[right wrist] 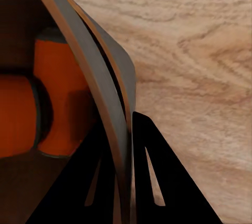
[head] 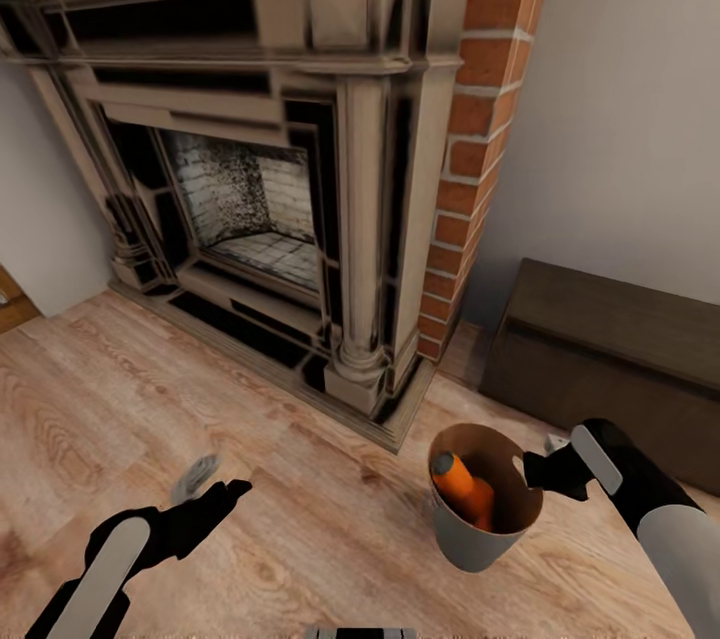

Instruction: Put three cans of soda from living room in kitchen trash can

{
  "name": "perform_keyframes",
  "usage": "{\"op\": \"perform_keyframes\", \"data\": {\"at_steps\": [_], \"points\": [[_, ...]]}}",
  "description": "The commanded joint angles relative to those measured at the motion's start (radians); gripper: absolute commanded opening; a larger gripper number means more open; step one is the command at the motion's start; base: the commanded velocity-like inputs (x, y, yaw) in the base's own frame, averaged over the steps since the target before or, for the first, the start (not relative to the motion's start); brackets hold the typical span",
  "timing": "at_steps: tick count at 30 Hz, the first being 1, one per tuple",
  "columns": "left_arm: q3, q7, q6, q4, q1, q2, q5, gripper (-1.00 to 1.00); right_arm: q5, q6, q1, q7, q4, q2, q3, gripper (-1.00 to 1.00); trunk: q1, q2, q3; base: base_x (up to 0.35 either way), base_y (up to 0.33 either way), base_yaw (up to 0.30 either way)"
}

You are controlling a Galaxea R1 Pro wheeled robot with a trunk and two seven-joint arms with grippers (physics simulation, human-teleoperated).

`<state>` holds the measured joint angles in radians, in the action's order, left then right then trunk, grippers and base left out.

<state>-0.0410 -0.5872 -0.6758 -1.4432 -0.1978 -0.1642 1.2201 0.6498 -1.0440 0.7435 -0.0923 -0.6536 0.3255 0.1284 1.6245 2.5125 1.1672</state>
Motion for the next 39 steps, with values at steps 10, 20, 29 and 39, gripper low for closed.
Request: {"op": "perform_keyframes", "data": {"at_steps": [10, 20, 29, 39], "points": [[0.007, 0.013, 0.001, 0.003, 0.003, 0.000, -0.003, 1.00, 0.011, 0.110, 0.000, 0.011, -0.004, -0.002, 0.011, -1.00, 0.004, 0.002, 0.039, 0.000, 0.000, 0.000], [0.007, 0.015, 0.001, 0.003, 0.003, 0.000, -0.002, 1.00, 0.010, 0.156, -0.002, 0.024, -0.004, -0.002, 0.013, -1.00, 0.009, 0.005, 0.077, 0.000, 0.000, 0.000], [0.007, 0.014, 0.001, 0.003, 0.003, 0.002, -0.002, 1.00, 0.010, 0.159, -0.003, 0.025, -0.004, -0.002, 0.013, -1.00, 0.011, 0.006, 0.093, 0.000, 0.000, 0.000], [0.007, 0.014, 0.000, 0.003, 0.003, 0.004, 0.000, 1.00, 0.010, 0.159, -0.003, 0.025, -0.006, -0.003, 0.013, 1.00, 0.012, 0.007, 0.108, 0.000, 0.000, 0.000]]}}
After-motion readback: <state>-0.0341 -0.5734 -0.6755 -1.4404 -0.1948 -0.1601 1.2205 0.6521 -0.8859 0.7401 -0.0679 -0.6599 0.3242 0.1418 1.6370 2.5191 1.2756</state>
